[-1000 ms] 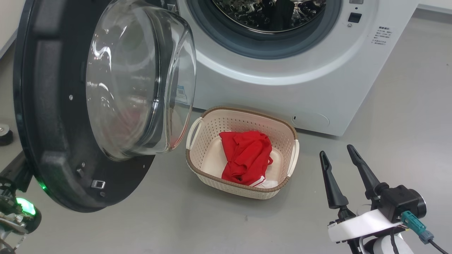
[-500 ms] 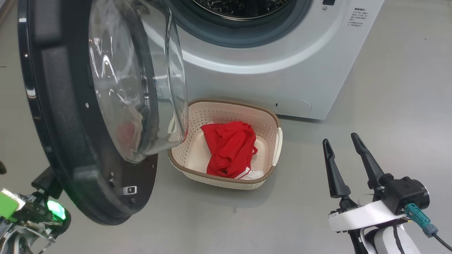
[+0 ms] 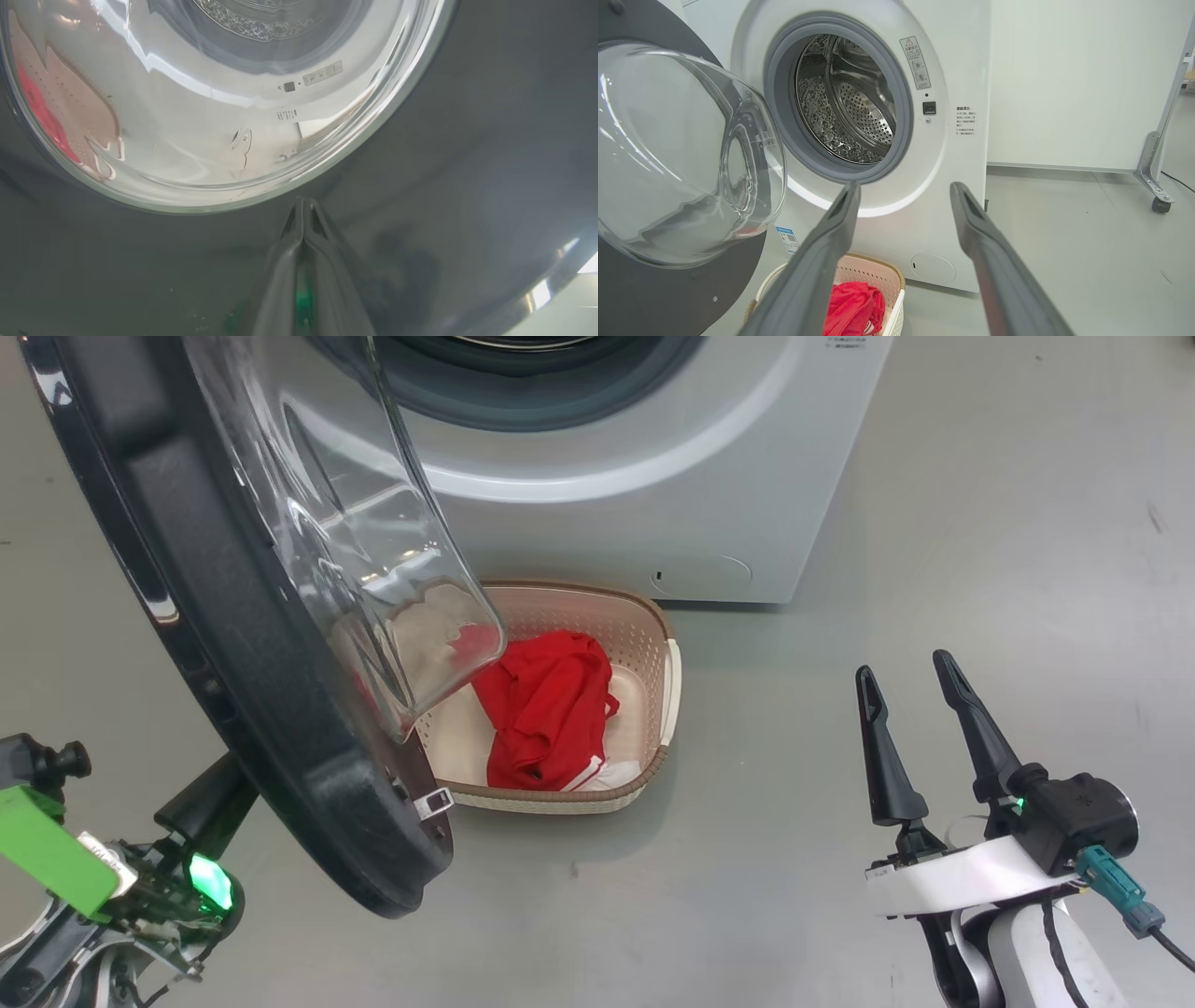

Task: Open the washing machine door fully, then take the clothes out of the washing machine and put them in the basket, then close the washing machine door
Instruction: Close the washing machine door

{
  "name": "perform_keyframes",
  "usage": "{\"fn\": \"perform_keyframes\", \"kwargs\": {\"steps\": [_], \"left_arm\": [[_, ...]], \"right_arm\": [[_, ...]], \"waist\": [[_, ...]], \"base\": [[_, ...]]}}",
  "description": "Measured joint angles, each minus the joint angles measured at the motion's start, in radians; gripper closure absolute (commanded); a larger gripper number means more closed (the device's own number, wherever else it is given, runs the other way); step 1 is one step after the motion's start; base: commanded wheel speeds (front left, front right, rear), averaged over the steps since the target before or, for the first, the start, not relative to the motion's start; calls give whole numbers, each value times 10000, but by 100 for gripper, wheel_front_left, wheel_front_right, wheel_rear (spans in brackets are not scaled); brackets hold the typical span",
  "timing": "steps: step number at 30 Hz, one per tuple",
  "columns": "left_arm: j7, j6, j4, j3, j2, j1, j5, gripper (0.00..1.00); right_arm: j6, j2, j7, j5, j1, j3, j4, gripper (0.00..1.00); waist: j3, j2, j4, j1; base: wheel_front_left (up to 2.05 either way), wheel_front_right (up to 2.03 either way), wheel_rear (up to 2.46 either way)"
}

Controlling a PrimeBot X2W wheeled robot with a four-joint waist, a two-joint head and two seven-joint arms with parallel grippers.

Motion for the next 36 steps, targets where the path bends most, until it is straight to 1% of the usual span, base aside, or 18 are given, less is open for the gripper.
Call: {"fn": "perform_keyframes", "kwargs": {"steps": [10,20,25,28,30,36], "left_arm": [[-19,0,-81,-84,-107,-76,142,100],[-380,0,203,-79,-238,-780,589,100],[-554,10,387,-123,-222,-1264,769,100],[-677,107,504,-169,-221,-1631,872,100],[-777,230,610,-244,-221,-2034,1172,100],[-1032,539,911,-290,-203,-2917,1344,100]], "right_arm": [[2,40,0,174,-331,54,10,0],[10,94,0,345,-549,151,46,0],[90,107,0,525,-629,165,46,0],[90,109,0,627,-671,186,36,0],[88,111,0,777,-789,228,-4,0],[71,113,0,1070,-915,324,-119,0]], "waist": [[334,0,-1057,0],[588,0,-2194,0],[741,0,-2735,0],[857,0,-3024,0],[998,0,-3282,0],[1355,0,-3690,0]], "base": [[0,0,0],[0,0,0],[0,0,0],[0,0,0],[0,0,0],[0,0,0]]}}
